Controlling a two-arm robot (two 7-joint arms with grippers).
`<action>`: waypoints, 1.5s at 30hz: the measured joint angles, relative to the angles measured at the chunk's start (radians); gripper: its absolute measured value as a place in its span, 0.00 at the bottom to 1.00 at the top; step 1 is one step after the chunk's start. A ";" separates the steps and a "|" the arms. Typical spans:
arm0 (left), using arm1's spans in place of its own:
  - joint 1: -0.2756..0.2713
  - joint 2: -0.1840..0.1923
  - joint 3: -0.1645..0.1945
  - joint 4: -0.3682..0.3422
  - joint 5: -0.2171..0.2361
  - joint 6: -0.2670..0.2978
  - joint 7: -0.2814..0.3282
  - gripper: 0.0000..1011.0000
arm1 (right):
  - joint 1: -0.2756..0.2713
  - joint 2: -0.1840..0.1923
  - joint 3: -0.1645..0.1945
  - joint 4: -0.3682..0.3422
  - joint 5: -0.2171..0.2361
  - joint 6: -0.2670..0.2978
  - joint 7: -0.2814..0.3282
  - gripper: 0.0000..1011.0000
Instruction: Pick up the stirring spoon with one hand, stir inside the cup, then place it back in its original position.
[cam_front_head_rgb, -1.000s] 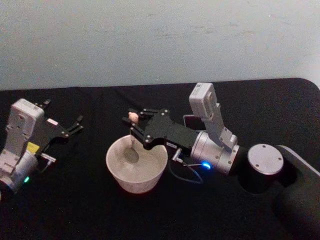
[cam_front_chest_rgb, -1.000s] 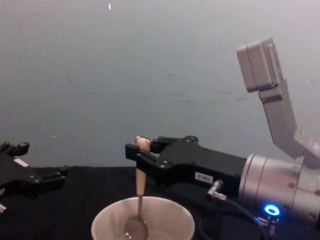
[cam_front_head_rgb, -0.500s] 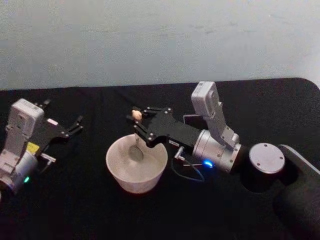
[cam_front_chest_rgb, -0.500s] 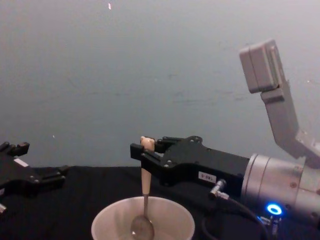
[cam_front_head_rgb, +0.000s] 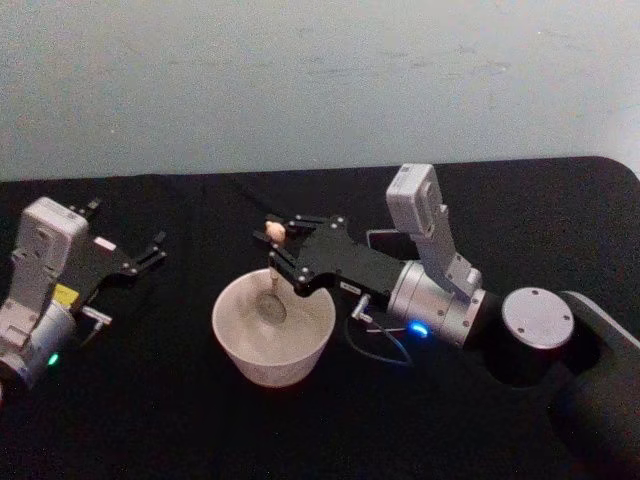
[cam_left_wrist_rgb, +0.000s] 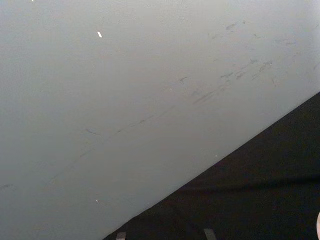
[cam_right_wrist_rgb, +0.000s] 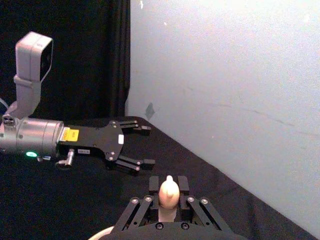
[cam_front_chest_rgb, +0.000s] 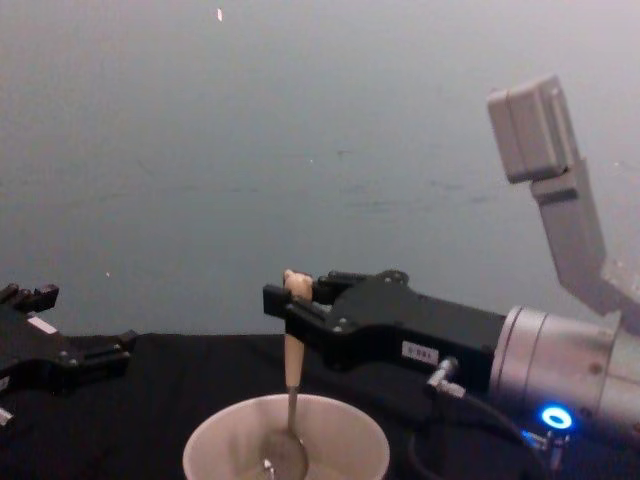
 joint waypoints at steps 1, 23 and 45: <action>0.000 0.000 0.000 0.000 0.000 0.000 0.000 0.99 | -0.001 0.001 0.001 -0.003 0.002 0.001 0.001 0.21; 0.000 0.000 0.000 0.000 0.000 0.000 0.000 0.99 | -0.042 0.119 0.117 -0.280 0.154 0.041 0.002 0.21; 0.000 0.000 0.000 0.000 0.000 0.000 0.000 0.99 | -0.119 0.242 0.218 -0.367 0.180 0.057 -0.064 0.21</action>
